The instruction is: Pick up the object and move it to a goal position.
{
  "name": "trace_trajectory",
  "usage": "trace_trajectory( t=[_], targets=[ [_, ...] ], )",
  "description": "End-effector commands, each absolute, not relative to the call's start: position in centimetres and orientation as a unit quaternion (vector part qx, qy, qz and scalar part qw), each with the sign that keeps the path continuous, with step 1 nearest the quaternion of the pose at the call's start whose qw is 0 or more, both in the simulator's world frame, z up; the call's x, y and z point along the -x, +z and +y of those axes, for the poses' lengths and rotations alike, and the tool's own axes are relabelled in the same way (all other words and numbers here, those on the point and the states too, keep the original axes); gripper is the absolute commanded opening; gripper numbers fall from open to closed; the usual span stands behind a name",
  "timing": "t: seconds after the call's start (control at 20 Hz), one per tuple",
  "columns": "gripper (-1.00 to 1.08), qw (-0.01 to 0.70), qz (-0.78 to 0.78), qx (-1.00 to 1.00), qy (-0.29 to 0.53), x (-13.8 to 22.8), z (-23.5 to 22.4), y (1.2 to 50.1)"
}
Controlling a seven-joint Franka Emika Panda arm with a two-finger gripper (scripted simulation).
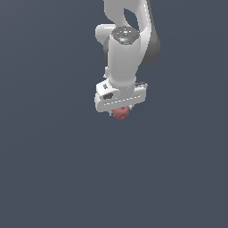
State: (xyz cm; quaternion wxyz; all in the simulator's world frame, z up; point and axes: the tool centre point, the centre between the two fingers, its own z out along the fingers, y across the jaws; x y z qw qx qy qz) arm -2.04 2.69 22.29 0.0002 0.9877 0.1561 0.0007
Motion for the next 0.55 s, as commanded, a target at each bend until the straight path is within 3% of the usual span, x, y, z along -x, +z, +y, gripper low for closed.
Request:
trace_trajectory(
  t=[0.0, 0.5],
  targets=[
    [-1.00, 0.000, 0.156, -0.988, 0.000, 2.3, 2.8, 24.1],
    [-1.00, 0.000, 0.156, -0.988, 0.000, 2.4, 3.0, 26.9]
  ],
)
